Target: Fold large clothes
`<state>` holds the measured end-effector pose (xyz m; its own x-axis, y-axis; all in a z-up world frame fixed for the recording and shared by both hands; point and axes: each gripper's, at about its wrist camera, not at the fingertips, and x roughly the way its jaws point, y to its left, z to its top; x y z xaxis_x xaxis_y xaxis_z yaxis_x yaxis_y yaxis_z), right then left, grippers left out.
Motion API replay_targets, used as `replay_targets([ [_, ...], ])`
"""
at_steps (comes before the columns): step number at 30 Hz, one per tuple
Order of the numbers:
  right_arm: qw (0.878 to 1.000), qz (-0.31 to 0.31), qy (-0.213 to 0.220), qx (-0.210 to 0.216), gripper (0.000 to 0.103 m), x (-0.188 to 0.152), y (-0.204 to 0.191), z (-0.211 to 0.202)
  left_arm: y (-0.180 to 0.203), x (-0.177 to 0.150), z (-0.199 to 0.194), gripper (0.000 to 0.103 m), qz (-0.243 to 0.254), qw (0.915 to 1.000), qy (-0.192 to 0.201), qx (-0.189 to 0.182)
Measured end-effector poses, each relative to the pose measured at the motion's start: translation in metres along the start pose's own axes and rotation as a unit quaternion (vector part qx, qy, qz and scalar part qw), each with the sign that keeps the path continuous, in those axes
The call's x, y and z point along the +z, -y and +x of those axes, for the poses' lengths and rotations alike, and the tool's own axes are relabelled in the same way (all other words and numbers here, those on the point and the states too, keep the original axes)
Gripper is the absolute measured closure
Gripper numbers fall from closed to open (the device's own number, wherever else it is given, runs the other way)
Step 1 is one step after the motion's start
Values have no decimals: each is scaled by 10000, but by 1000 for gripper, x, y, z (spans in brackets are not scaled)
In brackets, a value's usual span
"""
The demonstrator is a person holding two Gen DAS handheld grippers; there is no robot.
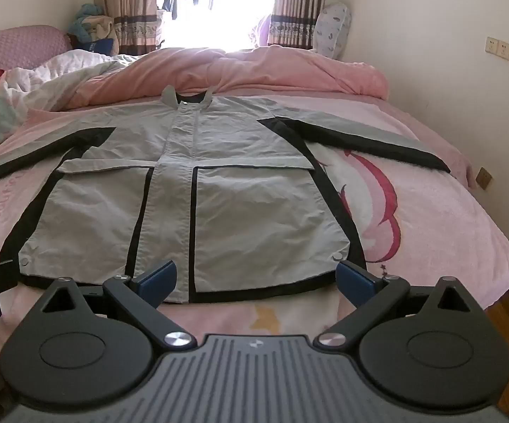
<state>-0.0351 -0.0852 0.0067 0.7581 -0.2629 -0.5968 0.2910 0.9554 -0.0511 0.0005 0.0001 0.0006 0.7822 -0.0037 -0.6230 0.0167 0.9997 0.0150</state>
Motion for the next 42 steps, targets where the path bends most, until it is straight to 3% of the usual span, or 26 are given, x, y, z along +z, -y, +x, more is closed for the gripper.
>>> replay_targets([
  [42,10000,-51,52,-17,0,-2,0,-5,-2,-4,-5,0,8,9999,51,86],
])
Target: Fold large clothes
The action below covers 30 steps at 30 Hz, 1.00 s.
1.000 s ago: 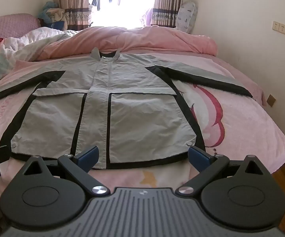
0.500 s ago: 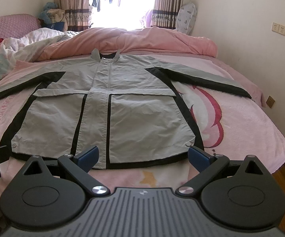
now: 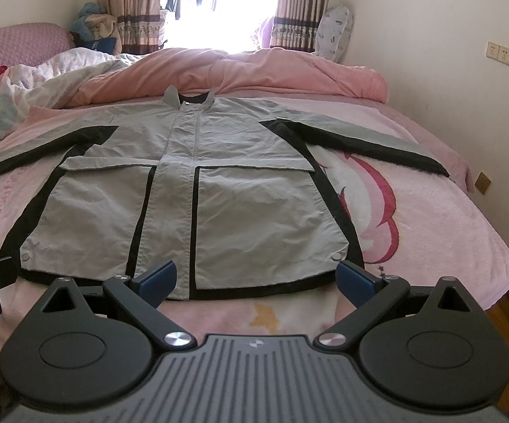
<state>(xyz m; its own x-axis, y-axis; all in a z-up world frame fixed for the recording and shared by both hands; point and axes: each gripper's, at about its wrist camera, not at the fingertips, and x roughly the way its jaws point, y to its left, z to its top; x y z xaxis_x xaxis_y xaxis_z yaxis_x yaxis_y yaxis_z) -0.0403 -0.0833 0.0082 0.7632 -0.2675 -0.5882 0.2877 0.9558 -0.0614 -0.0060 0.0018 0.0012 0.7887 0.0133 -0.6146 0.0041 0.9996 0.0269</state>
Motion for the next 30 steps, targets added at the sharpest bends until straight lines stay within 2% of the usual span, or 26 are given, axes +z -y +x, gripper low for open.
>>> replay_targets([
  [30,10000,-76,-25,-15,0,-2,-2,3,1,-1,3,0,4,10000,-9,-10],
])
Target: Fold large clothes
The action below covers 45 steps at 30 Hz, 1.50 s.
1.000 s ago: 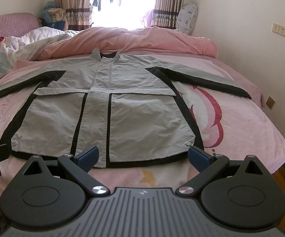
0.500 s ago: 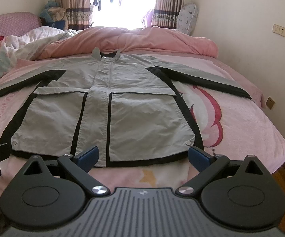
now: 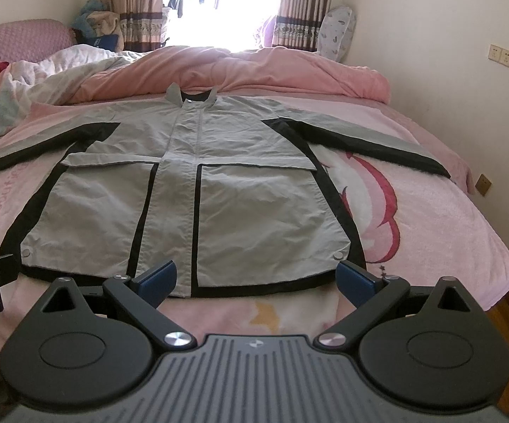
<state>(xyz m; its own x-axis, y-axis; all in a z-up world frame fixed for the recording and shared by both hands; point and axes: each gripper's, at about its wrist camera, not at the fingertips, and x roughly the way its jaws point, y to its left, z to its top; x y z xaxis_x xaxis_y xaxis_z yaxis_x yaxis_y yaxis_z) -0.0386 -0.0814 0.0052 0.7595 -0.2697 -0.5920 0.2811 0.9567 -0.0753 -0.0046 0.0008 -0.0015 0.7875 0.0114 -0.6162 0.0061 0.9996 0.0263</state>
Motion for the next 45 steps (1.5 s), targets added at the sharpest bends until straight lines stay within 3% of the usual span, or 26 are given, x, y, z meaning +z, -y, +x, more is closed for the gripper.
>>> replay_targets([
  [13,9999,-38,-94,35,0,3,-3,12,-3,2,9,0,-47,10000,-77,24],
  [19,9998,-57,-185,68,0,19,-8,36,-13,15,36,0,-90,9997,-208,86],
  [25,9999,-113,18,-109,0,68,-11,73,-57,60,79,0,-334,9989,-161,283],
  [30,9986,-33,525,-32,0,123,-8,103,-135,116,115,0,-1006,9945,126,268],
  [34,9959,75,729,526,0,160,-7,141,-209,147,161,0,-1851,9819,74,401],
  [37,9958,135,588,683,0,177,-11,181,-268,155,202,1,-2584,9639,61,638],
  [43,9959,59,64,903,0,193,-29,256,-372,148,284,24,-3892,9116,-178,1310],
  [45,9943,152,-64,1056,0,196,-33,273,-395,144,305,25,-4196,8968,-212,1388],
])
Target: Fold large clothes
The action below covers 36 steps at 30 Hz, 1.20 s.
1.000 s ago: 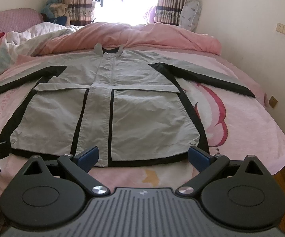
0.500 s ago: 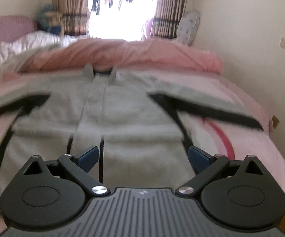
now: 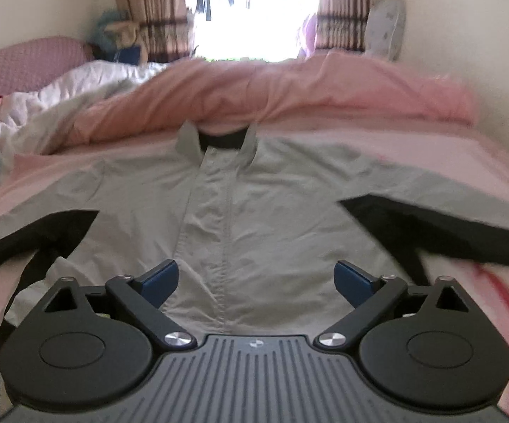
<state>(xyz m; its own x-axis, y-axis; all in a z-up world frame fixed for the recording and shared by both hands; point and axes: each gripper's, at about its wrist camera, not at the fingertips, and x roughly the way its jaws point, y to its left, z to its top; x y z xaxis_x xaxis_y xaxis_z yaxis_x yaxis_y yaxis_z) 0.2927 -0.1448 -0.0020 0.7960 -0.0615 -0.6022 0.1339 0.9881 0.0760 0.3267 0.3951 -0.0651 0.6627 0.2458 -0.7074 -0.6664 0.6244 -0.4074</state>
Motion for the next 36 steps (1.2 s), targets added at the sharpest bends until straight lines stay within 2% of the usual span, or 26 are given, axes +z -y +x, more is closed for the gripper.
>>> replay_targets([
  [4,9995,232,-81,199,0,2,1,21,-17,20,32,25,-608,9979,96,181],
  [10,9987,442,-218,100,0,3,14,44,-27,35,46,26,-1169,9918,482,173],
  [12,9980,533,-326,110,0,1,18,50,-28,39,48,38,-1296,9898,571,156],
  [13,9976,574,-374,134,0,-1,20,51,-26,39,49,58,-1313,9893,583,245],
  [14,9972,601,-411,137,0,-2,21,52,-25,40,52,73,-1291,9891,618,358],
  [16,9970,629,-444,113,0,-4,24,51,-27,42,54,80,-1289,9888,635,411],
  [17,9970,631,-435,90,0,-5,25,50,-27,42,52,88,-1330,9883,656,352],
  [20,9971,648,-397,72,0,-6,29,43,-18,43,34,100,-1245,9887,826,134],
  [24,9965,745,-341,162,0,-7,34,33,22,49,-5,102,-941,9887,1026,-563],
  [27,9955,860,-272,278,0,-9,38,24,79,46,-43,102,-350,9843,1159,-1284],
  [29,9952,883,-220,348,0,-11,40,18,127,35,-67,102,155,9776,1095,-1793],
  [31,9952,891,-170,369,0,-12,43,11,177,17,-85,102,645,9662,924,-2319],
  [33,9951,915,-107,371,0,-14,48,3,234,-12,-100,102,1177,9495,708,-2820],
  [34,9949,947,-86,350,0,-15,52,-1,259,-27,-105,102,1398,9401,562,-3058],
  [36,9944,1014,-37,302,0,-16,63,-11,313,-63,-112,102,1752,9156,179,-3614],
])
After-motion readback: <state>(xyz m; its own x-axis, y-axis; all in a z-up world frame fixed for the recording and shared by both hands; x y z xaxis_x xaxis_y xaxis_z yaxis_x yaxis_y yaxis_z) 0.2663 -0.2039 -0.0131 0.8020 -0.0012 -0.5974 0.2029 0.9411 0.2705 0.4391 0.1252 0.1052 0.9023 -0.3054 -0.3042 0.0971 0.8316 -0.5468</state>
